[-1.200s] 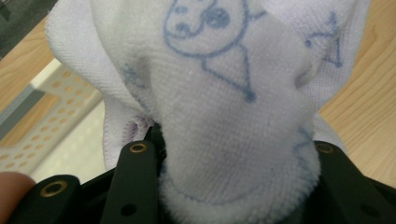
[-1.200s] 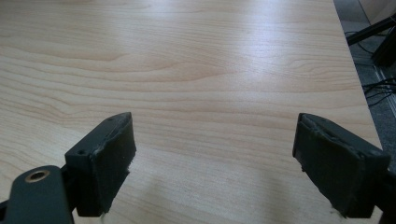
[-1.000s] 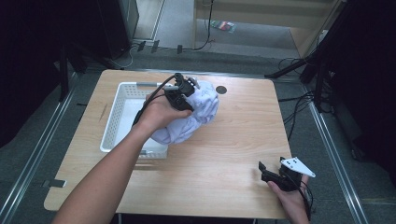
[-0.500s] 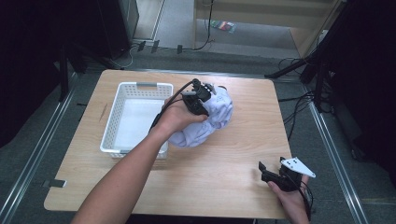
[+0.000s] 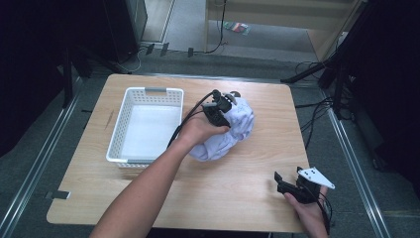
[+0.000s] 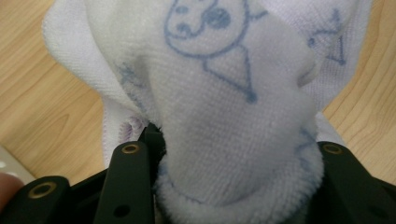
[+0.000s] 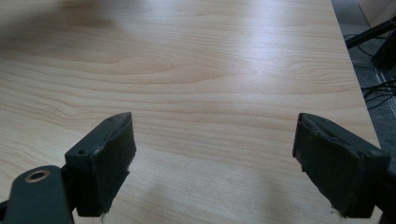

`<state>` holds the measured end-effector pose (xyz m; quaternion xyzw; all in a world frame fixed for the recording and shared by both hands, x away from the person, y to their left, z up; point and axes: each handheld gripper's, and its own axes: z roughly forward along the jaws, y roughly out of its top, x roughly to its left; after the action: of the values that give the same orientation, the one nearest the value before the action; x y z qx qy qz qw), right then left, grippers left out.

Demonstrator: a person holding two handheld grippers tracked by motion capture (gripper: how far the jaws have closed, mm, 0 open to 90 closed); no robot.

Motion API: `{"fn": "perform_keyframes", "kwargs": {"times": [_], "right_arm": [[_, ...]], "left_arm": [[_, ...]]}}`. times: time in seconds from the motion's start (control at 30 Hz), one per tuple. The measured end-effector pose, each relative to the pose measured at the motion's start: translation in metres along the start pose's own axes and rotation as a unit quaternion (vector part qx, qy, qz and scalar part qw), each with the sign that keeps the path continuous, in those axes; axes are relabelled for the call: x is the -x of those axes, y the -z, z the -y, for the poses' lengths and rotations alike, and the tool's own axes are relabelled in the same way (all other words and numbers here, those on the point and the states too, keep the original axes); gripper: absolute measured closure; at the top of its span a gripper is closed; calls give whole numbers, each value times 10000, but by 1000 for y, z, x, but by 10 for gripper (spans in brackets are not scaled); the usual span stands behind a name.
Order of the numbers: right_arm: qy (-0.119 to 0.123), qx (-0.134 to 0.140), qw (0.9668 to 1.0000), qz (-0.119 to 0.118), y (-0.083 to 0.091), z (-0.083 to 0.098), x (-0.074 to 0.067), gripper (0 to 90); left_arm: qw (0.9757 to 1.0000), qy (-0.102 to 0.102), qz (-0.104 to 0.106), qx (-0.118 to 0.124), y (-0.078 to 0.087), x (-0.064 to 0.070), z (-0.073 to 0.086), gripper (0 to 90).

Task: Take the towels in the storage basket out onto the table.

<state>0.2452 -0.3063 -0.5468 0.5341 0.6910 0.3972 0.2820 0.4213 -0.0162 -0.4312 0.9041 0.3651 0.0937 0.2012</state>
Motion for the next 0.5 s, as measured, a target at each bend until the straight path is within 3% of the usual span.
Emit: {"fn": "perform_keyframes", "kwargs": {"times": [0.1, 0.27, 0.33, 0.43, 0.5], "right_arm": [[-1, 2, 10000, -1, 0, 0, 0, 131], [3, 9, 10000, 3, 0, 0, 0, 131], [-1, 16, 10000, -4, 0, 0, 0, 131], [-2, 14, 10000, 0, 0, 0, 0, 131], [-2, 17, 10000, 6, 0, 0, 0, 131]], "left_arm": [[10000, -40, 47, -34, -8, 6, 0, 511], [9998, 93, 145, -43, -22, 10, 0, 437], [9996, 112, 220, -127, -25, 10, 0, 324], [9992, 274, 297, -41, -24, 11, -1, 105], [9988, 297, 384, 60, -20, 11, -2, 41]]}}
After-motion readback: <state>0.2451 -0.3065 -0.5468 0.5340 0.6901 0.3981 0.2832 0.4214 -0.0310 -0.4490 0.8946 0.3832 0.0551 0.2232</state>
